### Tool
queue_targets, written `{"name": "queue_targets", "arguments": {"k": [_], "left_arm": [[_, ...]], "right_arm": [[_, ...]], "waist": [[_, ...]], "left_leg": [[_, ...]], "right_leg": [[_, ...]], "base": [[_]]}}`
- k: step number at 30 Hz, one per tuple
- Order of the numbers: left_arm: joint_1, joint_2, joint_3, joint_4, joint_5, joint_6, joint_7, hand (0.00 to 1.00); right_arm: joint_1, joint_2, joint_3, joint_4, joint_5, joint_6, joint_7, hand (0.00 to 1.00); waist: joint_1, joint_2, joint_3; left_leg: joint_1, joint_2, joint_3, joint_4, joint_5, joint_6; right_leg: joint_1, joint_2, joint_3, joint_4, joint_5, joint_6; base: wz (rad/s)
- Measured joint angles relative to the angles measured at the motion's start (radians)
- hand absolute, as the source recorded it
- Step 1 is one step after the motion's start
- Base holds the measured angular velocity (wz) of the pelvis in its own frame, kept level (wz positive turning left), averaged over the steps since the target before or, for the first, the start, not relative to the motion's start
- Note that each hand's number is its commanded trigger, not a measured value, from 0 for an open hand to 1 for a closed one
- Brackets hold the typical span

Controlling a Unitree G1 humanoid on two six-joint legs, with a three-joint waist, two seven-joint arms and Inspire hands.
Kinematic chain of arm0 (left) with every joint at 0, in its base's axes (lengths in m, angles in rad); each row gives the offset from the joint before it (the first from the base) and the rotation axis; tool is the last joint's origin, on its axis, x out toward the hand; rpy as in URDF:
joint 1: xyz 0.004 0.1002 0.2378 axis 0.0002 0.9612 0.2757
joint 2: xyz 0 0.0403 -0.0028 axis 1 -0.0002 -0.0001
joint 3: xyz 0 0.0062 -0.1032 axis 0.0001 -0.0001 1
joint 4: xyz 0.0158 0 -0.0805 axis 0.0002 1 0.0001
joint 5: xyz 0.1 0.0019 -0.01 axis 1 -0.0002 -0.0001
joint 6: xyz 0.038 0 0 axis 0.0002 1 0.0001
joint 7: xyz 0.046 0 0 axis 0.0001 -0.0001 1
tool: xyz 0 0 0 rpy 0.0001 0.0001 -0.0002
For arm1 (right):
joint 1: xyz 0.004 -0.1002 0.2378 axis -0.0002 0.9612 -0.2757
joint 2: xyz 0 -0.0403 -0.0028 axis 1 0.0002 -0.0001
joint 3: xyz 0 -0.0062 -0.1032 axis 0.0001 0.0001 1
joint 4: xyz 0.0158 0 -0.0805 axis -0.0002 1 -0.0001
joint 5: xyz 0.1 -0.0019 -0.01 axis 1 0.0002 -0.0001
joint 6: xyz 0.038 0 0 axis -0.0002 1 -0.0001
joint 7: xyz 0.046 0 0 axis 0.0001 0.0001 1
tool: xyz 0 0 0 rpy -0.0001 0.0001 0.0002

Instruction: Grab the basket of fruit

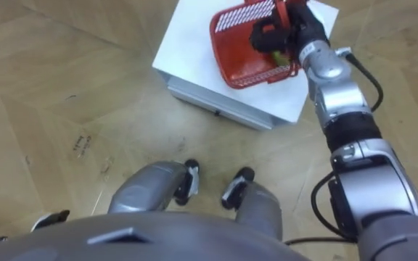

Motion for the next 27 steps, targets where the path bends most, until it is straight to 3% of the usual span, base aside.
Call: {"name": "queue_targets", "arguments": {"k": [5, 6, 7, 18, 27], "left_arm": [[0.005, -0.001, -0.003, -0.001, -0.049, 0.003, 0.016, 0.00], [0.006, -0.001, -0.002, -0.002, -0.049, 0.003, 0.021, 0.00], [0.006, -0.001, -0.002, -0.003, -0.050, 0.003, 0.028, 0.00], [0.007, -0.009, -0.019, 0.000, -0.050, 0.002, 0.030, 0.00], [0.009, -0.010, -0.020, 0.000, -0.059, 0.002, 0.031, 0.00]], "right_arm": [[0.000, 0.000, 0.006, 0.052, 0.002, -0.001, -0.025, 1.00], [0.000, 0.000, 0.006, 0.052, 0.002, -0.001, -0.030, 0.58], [0.000, 0.000, 0.006, 0.059, 0.002, -0.002, -0.034, 0.00], [0.000, -0.001, 0.006, 0.157, 0.001, -0.032, -0.037, 0.00], [0.000, -0.001, 0.006, 0.173, 0.002, -0.034, -0.043, 0.00]], "waist": [[0.009, 0.005, -0.0024], [0.011, 0.005, -0.0024], [0.011, 0.005, -0.0025], [0.015, 0.006, -0.0041], [0.014, 0.010, -0.0080]], "left_leg": [[-0.018, -0.002, 0.006, 0.020, 0.000, 0.000], [-0.021, -0.002, 0.008, 0.025, 0.000, 0.000], [-0.023, -0.002, 0.008, 0.028, 0.000, 0.000], [-0.034, -0.002, 0.009, 0.047, 0.000, 0.000], [-0.031, -0.001, 0.010, 0.047, 0.000, -0.001]], "right_leg": [[-0.021, -0.006, 0.005, 0.026, -0.003, -0.003], [-0.028, -0.008, 0.008, 0.035, -0.004, -0.005], [-0.030, -0.009, 0.007, 0.039, -0.005, -0.006], [-0.032, -0.011, 0.000, 0.044, -0.008, -0.012], [-0.032, -0.012, 0.001, 0.050, -0.008, -0.012]], "base": [[0.01], [-0.03], [0.00], [0.00], [0.00]]}}
